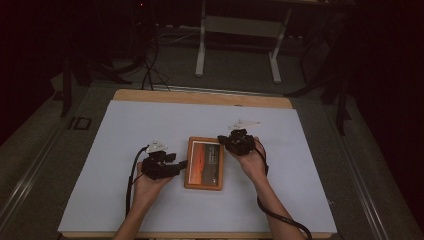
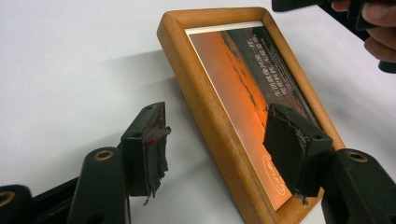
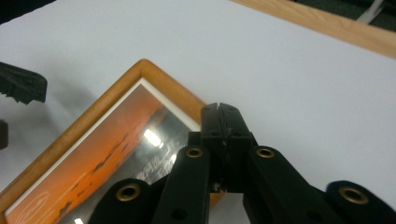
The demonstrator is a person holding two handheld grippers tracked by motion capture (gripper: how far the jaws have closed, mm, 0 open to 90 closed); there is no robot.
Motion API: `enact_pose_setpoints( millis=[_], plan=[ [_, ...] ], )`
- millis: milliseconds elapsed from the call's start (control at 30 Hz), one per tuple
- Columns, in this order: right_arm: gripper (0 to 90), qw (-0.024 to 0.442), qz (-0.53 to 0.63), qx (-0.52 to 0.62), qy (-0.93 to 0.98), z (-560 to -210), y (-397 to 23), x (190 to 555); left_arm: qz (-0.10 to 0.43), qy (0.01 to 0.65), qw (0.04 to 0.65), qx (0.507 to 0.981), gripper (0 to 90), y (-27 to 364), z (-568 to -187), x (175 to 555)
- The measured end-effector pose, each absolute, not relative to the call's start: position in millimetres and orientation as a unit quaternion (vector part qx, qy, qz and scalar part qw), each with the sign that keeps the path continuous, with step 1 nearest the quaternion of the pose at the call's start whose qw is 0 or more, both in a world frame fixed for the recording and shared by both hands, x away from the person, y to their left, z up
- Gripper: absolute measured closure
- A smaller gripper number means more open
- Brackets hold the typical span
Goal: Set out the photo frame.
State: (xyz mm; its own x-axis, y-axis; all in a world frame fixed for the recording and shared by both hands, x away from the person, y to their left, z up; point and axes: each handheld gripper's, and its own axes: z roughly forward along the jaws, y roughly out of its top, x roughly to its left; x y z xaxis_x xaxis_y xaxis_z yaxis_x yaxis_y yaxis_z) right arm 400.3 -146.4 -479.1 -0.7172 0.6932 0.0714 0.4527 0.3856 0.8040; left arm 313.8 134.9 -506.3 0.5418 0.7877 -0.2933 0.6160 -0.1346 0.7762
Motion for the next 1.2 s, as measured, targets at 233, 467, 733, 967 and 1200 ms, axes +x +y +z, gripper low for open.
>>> enact_pose_setpoints(
  millis=[233, 467, 733, 967, 1200],
  plan=[
    [90.0, 0.149, 0.416, 0.345, 0.828, -483.4, -135.6, 404.7, 0.092, 0.472, 0.463, 0.745, 37.8, 134.9, -506.2, 313.9],
    [90.0, 0.154, 0.407, 0.348, 0.830, -491.0, -136.0, 402.1, 0.089, 0.473, 0.465, 0.743, 37.1, 134.4, -506.2, 314.0],
    [90.0, 0.151, 0.406, 0.356, 0.828, -492.2, -138.6, 402.3, 0.089, 0.469, 0.467, 0.745, 36.8, 132.8, -503.6, 312.4],
    [90.0, 0.144, 0.405, 0.375, 0.821, -497.8, -147.6, 405.4, 0.082, 0.471, 0.480, 0.735, 36.5, 136.6, -500.7, 312.3],
    [90.0, 0.138, 0.402, 0.385, 0.819, -501.2, -152.2, 408.5, 0.079, 0.470, 0.484, 0.734, 36.5, 136.1, -499.5, 311.8]
  ],
)
